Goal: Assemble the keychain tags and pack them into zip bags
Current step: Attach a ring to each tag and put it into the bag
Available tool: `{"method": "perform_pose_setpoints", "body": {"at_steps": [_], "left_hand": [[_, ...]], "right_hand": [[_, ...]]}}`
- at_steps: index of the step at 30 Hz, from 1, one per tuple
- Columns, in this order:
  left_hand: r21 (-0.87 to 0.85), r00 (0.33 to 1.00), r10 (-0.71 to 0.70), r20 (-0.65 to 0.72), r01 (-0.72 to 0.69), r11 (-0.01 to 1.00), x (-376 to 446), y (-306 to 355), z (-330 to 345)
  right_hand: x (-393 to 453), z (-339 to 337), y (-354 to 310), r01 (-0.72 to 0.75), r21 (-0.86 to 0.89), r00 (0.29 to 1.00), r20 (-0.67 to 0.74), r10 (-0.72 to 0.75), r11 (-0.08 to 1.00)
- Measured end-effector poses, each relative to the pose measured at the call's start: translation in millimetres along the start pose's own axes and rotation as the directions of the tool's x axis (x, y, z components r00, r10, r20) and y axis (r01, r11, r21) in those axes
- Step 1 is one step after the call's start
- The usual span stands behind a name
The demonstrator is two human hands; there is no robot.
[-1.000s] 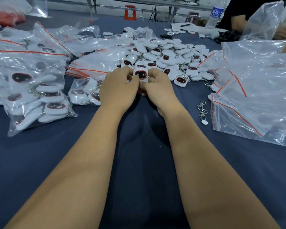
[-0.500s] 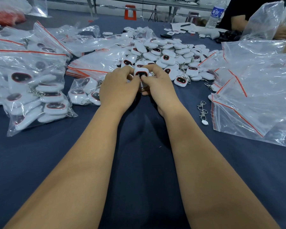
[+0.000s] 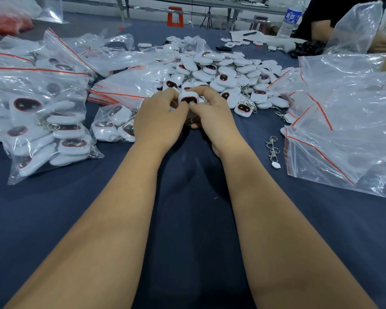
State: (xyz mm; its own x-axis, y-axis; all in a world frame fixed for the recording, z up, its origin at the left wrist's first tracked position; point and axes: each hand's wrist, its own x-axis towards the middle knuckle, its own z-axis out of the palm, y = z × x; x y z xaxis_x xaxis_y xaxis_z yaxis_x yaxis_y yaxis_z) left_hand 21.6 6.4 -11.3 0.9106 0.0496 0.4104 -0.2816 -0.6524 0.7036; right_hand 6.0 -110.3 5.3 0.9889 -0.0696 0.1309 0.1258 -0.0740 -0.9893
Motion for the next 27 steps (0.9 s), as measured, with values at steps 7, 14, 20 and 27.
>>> {"method": "perform_pose_setpoints", "body": {"at_steps": [7, 14, 20, 27], "left_hand": [[-0.001, 0.998, 0.045, -0.035, -0.045, 0.999, -4, 5, 0], [-0.098, 0.999, -0.003, -0.038, -0.001, 0.995, -6, 9, -4], [0.192, 0.997, 0.052, -0.055, -0.041, 0.981, -5, 11, -8], [0.413, 0.991, -0.009, -0.136, 0.065, 0.909, -3, 9, -15]], "right_hand": [[0, 0, 0, -0.002, -0.016, 1.000, 0.006, 0.002, 1.000], [2, 2, 3, 0.009, -0.031, 1.000, -0.018, -0.009, 0.999], [5, 0, 5, 0.014, 0.091, 0.993, -0.117, -0.003, 0.996], [8, -2, 0, 0.019, 0.385, 0.987, -0.153, 0.043, 0.923]]}}
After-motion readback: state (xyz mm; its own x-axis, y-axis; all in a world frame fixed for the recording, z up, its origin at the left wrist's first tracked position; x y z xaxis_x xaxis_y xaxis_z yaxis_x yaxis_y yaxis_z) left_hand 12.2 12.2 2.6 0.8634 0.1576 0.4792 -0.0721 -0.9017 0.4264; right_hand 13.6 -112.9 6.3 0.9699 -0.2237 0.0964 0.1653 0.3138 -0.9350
